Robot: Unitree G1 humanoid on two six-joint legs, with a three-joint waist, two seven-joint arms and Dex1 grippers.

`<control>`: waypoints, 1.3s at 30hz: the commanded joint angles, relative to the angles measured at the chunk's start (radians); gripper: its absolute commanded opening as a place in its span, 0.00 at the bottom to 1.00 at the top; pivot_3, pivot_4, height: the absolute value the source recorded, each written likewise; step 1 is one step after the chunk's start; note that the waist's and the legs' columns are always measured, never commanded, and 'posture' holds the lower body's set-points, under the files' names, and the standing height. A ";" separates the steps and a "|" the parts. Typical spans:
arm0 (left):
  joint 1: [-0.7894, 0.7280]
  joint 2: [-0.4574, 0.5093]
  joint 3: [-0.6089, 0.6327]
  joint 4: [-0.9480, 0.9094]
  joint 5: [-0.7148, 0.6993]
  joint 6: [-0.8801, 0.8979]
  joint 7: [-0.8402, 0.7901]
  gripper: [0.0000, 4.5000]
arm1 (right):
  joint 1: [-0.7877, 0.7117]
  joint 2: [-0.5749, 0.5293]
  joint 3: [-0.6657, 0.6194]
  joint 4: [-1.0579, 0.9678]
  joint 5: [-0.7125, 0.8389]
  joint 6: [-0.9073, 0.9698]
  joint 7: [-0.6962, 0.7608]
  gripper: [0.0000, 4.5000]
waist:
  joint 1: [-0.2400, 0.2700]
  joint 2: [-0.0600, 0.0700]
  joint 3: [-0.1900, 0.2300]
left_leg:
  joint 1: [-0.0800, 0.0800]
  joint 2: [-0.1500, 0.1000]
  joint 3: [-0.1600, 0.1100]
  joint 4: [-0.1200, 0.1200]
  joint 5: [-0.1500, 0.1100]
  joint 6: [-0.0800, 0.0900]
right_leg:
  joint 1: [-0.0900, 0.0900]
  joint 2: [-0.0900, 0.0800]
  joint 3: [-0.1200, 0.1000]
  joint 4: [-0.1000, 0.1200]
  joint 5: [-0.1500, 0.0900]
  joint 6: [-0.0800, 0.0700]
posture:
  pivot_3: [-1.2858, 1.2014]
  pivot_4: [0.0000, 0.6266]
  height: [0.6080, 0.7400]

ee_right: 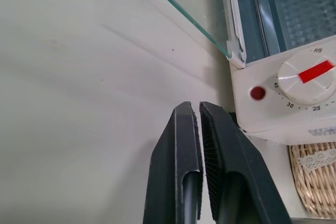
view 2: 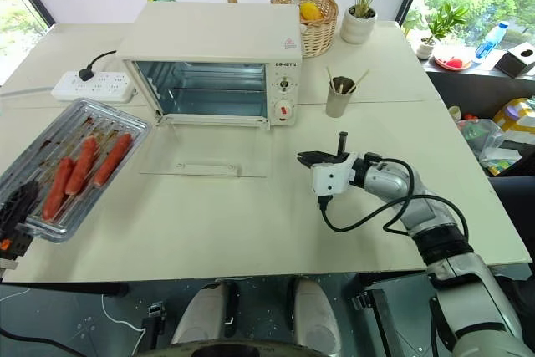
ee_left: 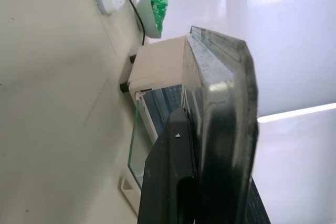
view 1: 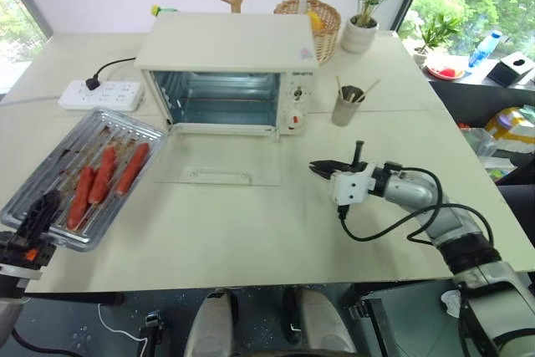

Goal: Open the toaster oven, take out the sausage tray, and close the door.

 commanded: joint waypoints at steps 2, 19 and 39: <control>0.009 -0.006 0.048 -0.036 -0.027 -0.048 -0.004 0.00 | -0.057 0.042 0.039 0.060 -0.052 -0.037 -0.047 0.03 | -0.001 0.000 0.000 | 0.000 0.000 0.000 0.000 0.000 0.000 | 0.000 0.000 0.000 0.000 0.000 0.000 | 0.52 0.24 1.00; -0.001 0.007 0.051 -0.024 -0.027 -0.103 0.016 0.00 | -0.124 0.144 0.109 0.082 -0.086 -0.089 -0.093 0.03 | -0.002 -0.004 -0.002 | 0.000 0.001 0.000 0.000 0.000 0.000 | 0.000 0.001 0.000 0.000 0.000 0.000 | 0.52 0.24 1.00; -0.038 -0.014 0.002 -0.091 -0.027 -0.129 0.095 0.00 | -0.440 0.200 0.033 0.161 -0.077 0.003 -0.227 0.03 | -0.002 -0.004 -0.002 | 0.000 0.001 0.000 -0.001 0.000 0.000 | 0.000 0.000 0.000 0.000 0.000 0.000 | 0.52 0.24 1.00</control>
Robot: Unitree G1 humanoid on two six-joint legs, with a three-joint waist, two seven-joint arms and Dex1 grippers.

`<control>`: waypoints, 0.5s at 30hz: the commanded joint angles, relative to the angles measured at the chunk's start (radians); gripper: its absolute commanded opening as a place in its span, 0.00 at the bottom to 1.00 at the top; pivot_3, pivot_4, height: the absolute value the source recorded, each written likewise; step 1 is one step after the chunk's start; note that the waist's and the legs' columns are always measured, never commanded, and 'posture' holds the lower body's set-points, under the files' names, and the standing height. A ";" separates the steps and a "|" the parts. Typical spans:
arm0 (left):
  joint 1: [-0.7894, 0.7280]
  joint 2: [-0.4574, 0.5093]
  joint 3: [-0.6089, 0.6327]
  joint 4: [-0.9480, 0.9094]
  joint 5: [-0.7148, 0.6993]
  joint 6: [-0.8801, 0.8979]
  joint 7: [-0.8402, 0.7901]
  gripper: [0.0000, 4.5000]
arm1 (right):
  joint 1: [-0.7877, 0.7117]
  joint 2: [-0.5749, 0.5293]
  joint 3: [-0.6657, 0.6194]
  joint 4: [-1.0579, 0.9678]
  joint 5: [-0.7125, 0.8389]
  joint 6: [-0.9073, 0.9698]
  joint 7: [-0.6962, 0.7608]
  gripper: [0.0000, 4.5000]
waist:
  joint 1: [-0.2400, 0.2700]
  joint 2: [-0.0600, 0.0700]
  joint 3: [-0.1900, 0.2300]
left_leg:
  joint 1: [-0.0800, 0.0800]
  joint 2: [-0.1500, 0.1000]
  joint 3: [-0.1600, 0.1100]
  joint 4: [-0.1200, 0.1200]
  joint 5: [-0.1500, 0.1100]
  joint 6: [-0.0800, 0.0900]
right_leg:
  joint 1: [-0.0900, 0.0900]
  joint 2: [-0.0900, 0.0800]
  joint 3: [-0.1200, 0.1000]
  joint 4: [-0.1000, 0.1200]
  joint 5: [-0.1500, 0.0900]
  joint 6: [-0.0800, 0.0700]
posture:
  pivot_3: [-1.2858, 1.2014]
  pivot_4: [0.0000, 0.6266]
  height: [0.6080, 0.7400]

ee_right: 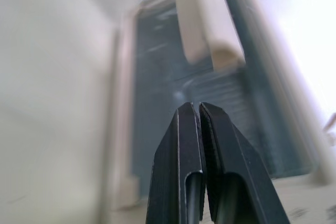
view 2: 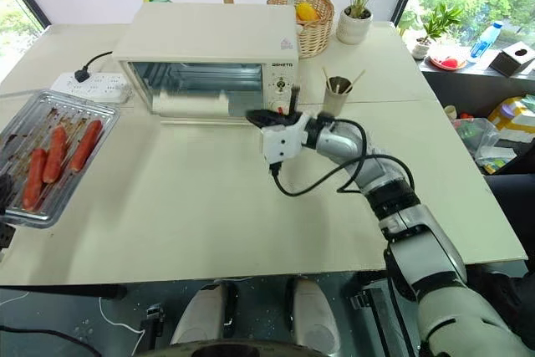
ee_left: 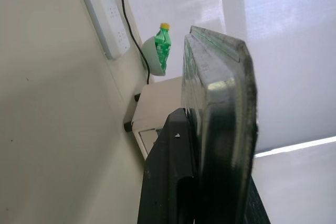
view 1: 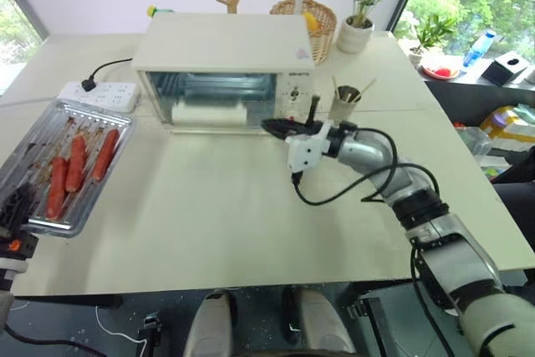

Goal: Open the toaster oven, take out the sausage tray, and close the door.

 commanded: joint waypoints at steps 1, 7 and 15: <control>0.004 0.010 0.002 -0.030 -0.026 -0.001 -0.006 0.00 | -0.107 0.022 -0.028 0.102 -0.035 0.019 -0.099 0.03 | 0.000 0.000 0.000 | 0.000 0.000 0.000 0.000 0.000 0.000 | 0.000 0.000 0.000 0.000 0.000 0.000 | 0.52 0.24 1.00; 0.002 0.021 -0.033 -0.015 -0.026 0.047 -0.015 0.00 | -0.093 0.006 -0.029 0.098 -0.003 0.004 -0.083 0.03 | 0.004 0.000 0.000 | -0.001 0.000 -0.001 0.000 0.000 0.000 | 0.000 -0.002 0.000 -0.001 0.000 0.000 | 0.52 0.24 1.00; 0.013 0.153 -0.261 0.017 -0.026 0.201 -0.082 0.00 | 0.180 -0.126 -0.076 -0.272 0.090 0.101 0.061 0.03 | 0.003 0.000 0.000 | -0.001 0.000 -0.002 -0.001 0.000 0.000 | 0.000 -0.002 0.000 -0.001 0.000 0.000 | 0.52 0.24 1.00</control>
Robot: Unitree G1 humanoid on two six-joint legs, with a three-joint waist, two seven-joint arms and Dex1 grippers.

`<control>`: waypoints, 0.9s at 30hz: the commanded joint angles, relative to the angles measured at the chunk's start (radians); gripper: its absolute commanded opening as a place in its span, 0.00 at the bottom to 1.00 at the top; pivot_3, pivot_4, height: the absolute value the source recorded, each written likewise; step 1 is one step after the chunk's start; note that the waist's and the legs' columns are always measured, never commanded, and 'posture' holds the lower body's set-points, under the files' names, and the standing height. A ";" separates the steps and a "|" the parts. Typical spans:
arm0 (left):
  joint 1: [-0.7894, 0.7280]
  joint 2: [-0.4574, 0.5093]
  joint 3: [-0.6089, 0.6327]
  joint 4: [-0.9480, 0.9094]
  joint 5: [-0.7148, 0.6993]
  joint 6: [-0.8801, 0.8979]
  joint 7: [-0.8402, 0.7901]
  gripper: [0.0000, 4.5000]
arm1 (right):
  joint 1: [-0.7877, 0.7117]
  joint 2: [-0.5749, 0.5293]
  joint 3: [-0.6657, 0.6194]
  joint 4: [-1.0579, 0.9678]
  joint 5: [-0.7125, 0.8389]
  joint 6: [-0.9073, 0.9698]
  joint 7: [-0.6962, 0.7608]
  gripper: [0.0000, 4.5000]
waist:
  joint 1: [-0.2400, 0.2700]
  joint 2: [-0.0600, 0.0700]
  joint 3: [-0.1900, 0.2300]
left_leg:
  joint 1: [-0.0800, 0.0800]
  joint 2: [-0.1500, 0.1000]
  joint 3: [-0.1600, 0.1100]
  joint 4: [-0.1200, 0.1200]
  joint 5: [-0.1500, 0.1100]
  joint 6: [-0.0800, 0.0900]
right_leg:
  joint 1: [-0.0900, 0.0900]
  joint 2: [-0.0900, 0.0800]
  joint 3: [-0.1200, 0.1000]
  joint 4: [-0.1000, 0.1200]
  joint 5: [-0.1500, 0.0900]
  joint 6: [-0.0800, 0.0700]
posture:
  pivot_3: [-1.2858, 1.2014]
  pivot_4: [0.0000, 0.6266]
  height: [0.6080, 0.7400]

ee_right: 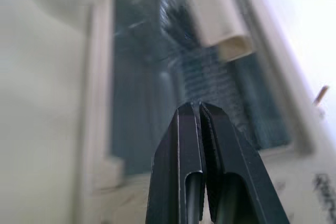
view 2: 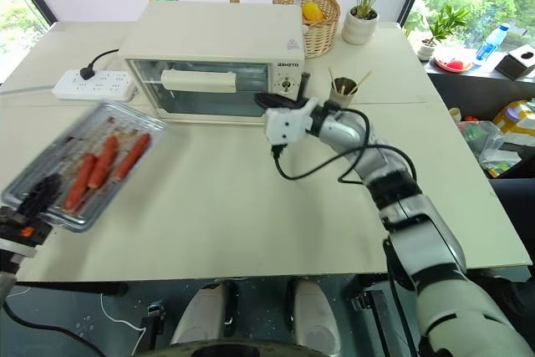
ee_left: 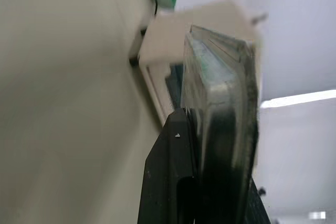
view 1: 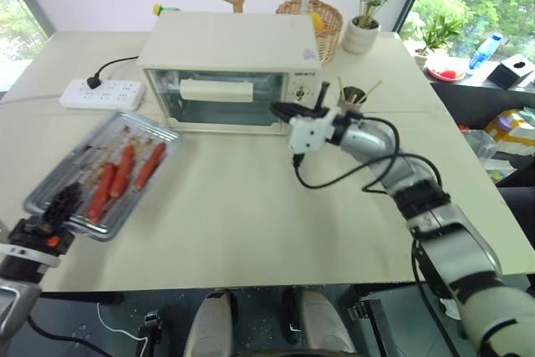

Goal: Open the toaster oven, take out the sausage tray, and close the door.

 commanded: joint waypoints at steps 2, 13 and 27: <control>-0.038 0.126 -0.124 0.044 -0.006 0.093 -0.103 0.00 | 0.122 -0.062 -0.074 -0.253 0.059 0.085 0.056 0.03 | -0.003 0.001 0.001 | 0.001 0.000 0.000 0.000 0.000 0.000 | 0.000 0.001 0.000 0.000 0.000 0.000 | 0.52 0.24 1.00; -0.447 0.309 -0.534 0.333 0.437 0.299 -0.518 0.00 | 0.442 -0.173 -0.212 -0.644 0.060 0.286 0.111 0.03 | 0.000 0.002 0.001 | 0.000 -0.002 0.003 -0.002 0.000 0.000 | -0.002 0.001 -0.001 -0.001 0.000 0.000 | 0.52 0.24 1.00; -0.840 0.246 -0.931 0.636 1.054 0.167 -1.019 0.54 | 0.671 -0.208 -0.349 -0.849 0.028 0.426 0.103 0.00 | 0.000 0.002 0.001 | 0.000 -0.002 0.004 -0.006 0.000 0.000 | -0.002 0.002 -0.001 -0.005 0.000 0.000 | 0.52 0.24 1.00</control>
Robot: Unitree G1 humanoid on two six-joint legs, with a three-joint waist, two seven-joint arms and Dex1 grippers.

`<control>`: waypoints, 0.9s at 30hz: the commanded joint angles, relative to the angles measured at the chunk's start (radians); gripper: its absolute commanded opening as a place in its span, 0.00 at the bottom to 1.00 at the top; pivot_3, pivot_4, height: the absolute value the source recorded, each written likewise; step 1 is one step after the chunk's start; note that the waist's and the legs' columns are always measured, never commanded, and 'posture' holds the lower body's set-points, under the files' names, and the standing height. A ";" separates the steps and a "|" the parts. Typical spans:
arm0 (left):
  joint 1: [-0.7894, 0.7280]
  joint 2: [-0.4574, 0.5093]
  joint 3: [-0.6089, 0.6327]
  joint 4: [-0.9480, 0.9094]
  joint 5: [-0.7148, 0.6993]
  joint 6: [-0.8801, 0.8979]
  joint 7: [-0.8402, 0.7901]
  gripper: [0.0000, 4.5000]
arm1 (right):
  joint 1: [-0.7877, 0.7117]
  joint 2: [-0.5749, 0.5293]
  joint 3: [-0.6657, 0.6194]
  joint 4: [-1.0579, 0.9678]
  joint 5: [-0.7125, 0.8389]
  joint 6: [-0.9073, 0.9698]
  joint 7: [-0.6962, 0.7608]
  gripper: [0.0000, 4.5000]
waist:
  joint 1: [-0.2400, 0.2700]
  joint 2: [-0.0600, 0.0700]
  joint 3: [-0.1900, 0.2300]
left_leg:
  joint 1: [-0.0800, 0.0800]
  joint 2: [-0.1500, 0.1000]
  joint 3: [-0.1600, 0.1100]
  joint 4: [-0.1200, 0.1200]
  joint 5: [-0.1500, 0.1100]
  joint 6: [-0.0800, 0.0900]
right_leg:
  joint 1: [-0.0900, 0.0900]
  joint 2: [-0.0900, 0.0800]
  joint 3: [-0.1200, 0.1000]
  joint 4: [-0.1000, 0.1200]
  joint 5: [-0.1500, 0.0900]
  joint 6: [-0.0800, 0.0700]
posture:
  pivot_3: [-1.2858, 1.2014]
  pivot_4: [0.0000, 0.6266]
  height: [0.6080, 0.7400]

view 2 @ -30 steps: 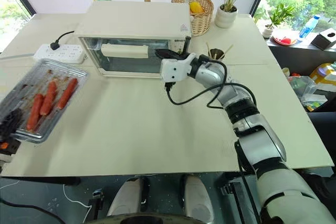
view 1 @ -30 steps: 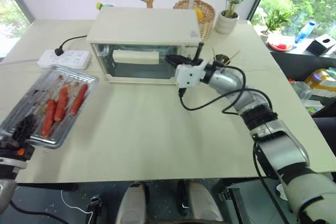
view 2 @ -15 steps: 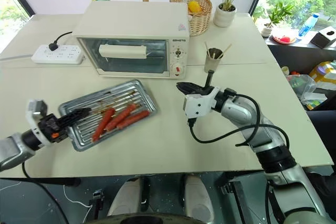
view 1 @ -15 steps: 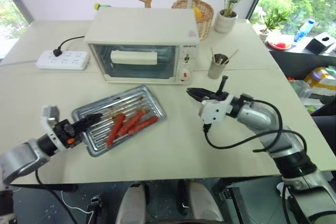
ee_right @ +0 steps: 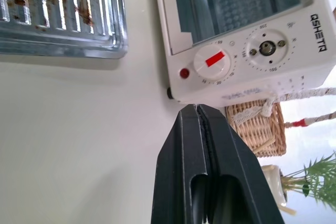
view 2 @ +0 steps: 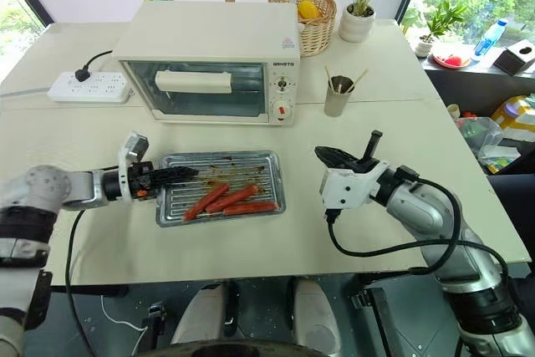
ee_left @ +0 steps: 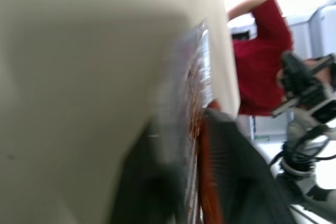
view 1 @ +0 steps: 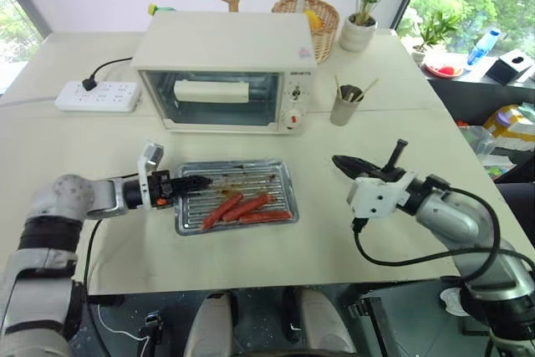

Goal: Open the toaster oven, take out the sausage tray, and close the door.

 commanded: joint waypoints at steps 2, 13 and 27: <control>-0.046 0.003 -0.036 0.040 0.134 -0.060 -0.102 0.75 | 0.011 -0.001 -0.040 -0.064 -0.004 0.023 -0.014 0.00 | 0.002 0.000 0.000 | 0.000 0.000 0.000 0.000 0.000 0.000 | 0.000 0.000 0.000 0.000 0.000 0.000 | 0.52 0.24 1.00; -0.080 0.128 0.004 0.134 0.347 -0.256 -0.169 0.99 | -0.018 -0.003 -0.014 0.005 0.003 -0.010 -0.016 0.00 | -0.009 0.001 -0.001 | 0.006 0.001 0.000 -0.004 0.000 0.000 | 0.002 0.001 0.000 0.000 0.000 0.000 | 0.52 0.24 1.00; 0.271 0.435 0.376 -0.390 0.361 -0.534 -0.300 1.00 | -0.053 -0.014 -0.091 -0.118 0.587 0.408 0.248 0.05 | 0.018 0.002 0.001 | 0.000 0.004 0.001 -0.006 0.000 0.000 | -0.003 -0.003 0.000 -0.002 -0.001 -0.001 | 0.52 0.24 1.00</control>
